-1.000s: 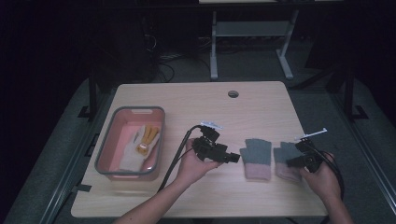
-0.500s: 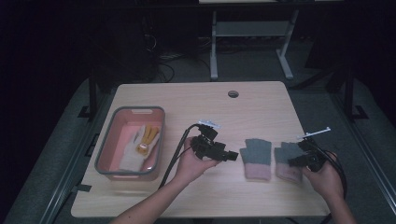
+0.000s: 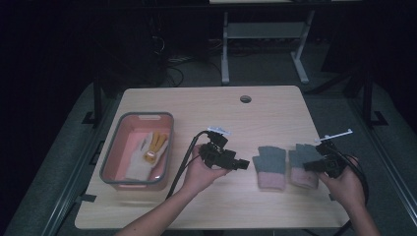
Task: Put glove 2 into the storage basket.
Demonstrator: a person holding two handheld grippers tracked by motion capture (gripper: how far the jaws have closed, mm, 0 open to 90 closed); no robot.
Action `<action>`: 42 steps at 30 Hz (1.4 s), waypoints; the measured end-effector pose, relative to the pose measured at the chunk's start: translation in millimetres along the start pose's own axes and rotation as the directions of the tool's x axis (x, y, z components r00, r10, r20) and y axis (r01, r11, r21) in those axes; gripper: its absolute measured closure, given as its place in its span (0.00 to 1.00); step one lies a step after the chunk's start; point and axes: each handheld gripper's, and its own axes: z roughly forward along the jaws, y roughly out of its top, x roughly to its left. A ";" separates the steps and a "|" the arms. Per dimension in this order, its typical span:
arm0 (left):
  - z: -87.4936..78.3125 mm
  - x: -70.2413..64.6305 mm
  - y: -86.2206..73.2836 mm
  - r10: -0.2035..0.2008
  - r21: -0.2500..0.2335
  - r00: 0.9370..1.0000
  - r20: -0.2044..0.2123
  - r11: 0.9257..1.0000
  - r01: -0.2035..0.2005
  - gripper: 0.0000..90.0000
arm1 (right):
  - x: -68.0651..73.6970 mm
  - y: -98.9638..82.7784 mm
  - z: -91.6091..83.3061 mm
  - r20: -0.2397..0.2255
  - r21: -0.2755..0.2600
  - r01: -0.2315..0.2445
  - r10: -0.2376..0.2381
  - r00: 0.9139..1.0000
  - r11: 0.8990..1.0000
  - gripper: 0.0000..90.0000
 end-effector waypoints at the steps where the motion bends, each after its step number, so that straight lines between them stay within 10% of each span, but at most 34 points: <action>1: -0.6 0.0 0.0 0.001 -0.002 1.000 -0.001 1.000 -0.001 0.32 | 2.3 1.5 -1.1 -0.003 -0.003 0.001 -0.001 1.000 1.000 0.93; 28: -4.6 8.5 -9.7 -0.030 -0.004 0.999 -0.015 1.000 0.030 0.32 | 68.9 35.9 21.0 -0.095 0.016 0.144 -0.142 0.985 0.989 0.93; 42: 8.6 9.9 -16.0 -0.057 0.021 0.998 -0.006 0.998 0.057 0.32 | 75.2 37.6 41.2 -0.122 0.056 0.158 -0.150 0.981 0.986 0.91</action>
